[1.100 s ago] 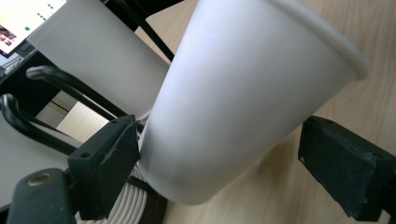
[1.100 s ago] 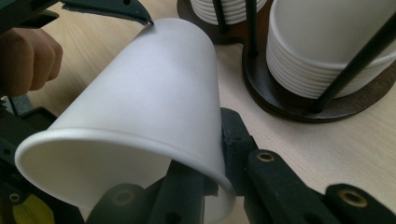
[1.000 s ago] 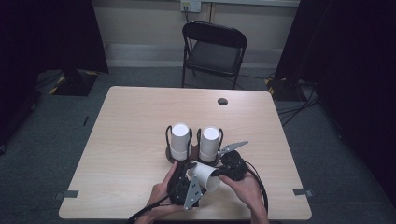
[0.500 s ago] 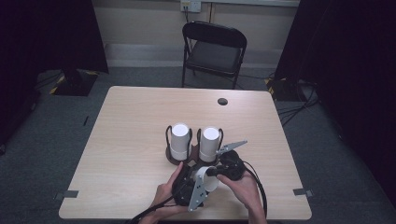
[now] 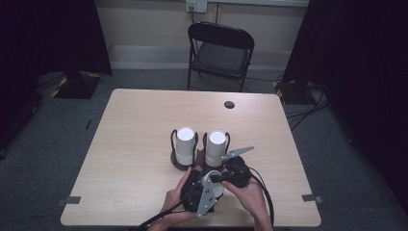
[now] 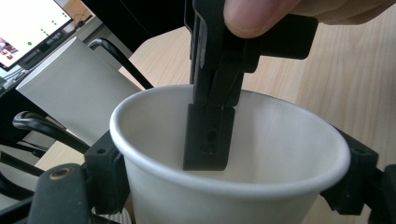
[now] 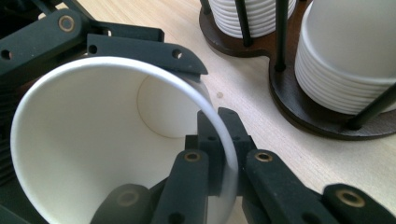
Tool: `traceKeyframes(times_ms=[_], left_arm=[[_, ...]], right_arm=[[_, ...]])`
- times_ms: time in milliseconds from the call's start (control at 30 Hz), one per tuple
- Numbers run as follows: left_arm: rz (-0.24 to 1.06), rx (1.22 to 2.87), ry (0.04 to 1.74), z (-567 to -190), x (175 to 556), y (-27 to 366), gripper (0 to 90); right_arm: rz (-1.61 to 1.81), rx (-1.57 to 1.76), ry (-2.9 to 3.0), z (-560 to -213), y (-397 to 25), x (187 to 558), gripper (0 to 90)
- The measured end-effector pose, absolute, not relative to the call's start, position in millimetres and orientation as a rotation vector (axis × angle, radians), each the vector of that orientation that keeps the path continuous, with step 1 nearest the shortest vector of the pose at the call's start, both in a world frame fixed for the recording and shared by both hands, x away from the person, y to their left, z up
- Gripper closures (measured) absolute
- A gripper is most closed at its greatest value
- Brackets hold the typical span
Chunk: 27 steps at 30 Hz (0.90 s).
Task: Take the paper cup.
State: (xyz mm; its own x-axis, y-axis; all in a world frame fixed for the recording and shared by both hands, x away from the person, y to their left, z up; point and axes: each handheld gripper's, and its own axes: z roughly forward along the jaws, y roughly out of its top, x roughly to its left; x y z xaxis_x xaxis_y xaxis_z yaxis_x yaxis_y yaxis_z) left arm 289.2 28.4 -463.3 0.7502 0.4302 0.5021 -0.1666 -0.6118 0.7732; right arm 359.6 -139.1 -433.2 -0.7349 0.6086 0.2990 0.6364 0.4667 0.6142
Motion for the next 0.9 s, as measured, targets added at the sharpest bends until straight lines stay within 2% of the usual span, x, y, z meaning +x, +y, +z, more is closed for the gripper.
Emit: traceKeyframes(times_ms=[600,900], left_arm=[[0.774,2.029,0.258,-463.4,294.2,29.3,21.4],[0.744,1.975,0.329,-462.0,298.0,31.5,22.9]], right_arm=[[-1.159,-1.147,-2.663,-431.5,-139.3,356.3,88.8],[-1.263,-1.191,-2.639,-430.4,-145.2,353.8,81.8]])
